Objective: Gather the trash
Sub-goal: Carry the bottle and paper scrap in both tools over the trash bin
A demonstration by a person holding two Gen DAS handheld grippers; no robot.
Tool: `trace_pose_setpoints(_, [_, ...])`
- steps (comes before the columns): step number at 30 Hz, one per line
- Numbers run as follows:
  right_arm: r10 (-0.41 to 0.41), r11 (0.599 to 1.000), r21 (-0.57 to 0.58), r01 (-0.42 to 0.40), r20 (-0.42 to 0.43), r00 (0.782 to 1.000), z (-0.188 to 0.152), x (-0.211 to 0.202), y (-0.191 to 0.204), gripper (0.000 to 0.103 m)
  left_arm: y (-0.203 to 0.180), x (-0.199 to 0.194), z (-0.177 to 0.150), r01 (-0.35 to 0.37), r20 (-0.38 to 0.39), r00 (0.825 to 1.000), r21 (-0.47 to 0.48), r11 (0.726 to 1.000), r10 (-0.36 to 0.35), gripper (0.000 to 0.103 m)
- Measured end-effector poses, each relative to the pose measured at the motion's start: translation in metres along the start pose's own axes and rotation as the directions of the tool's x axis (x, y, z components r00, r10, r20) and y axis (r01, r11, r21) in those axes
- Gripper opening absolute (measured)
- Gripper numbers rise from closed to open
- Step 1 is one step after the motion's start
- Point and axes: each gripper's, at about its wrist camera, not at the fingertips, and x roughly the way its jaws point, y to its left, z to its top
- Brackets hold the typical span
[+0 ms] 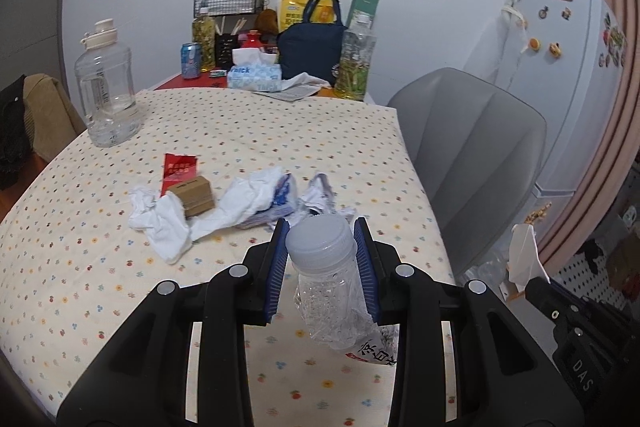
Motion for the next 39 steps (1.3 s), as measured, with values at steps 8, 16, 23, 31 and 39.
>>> trace_pose_setpoints(8, [-0.035, 0.997, 0.073, 0.033, 0.035, 0.999, 0.003, -0.016, -0.043, 0.005, -0.048, 0.005, 0.000, 0.045, -0.007, 0.999, 0.077, 0.996, -0.044, 0.033])
trace_pose_setpoints(16, [-0.110, 0.984, 0.147, 0.104, 0.039, 0.993, -0.001, -0.023, -0.093, 0.005, -0.112, 0.010, -0.004, 0.123, -0.019, 0.992, 0.165, 0.979, -0.121, 0.033])
trace_pose_setpoints(23, [-0.178, 0.964, 0.208, 0.168, 0.027, 0.984, -0.007, -0.025, -0.136, 0.005, -0.164, 0.020, -0.007, 0.171, -0.033, 0.985, 0.235, 0.957, -0.168, 0.033])
trace_pose_setpoints(31, [-0.232, 0.936, 0.270, 0.228, -0.017, 0.973, -0.020, -0.019, -0.180, 0.005, -0.208, 0.039, -0.020, 0.220, -0.087, 0.975, 0.293, 0.931, -0.203, 0.033])
trace_pose_setpoints(39, [-0.251, 0.916, 0.307, 0.257, -0.062, 0.966, -0.030, -0.003, -0.206, 0.005, -0.235, 0.064, -0.035, 0.244, -0.149, 0.967, 0.320, 0.915, -0.205, 0.033])
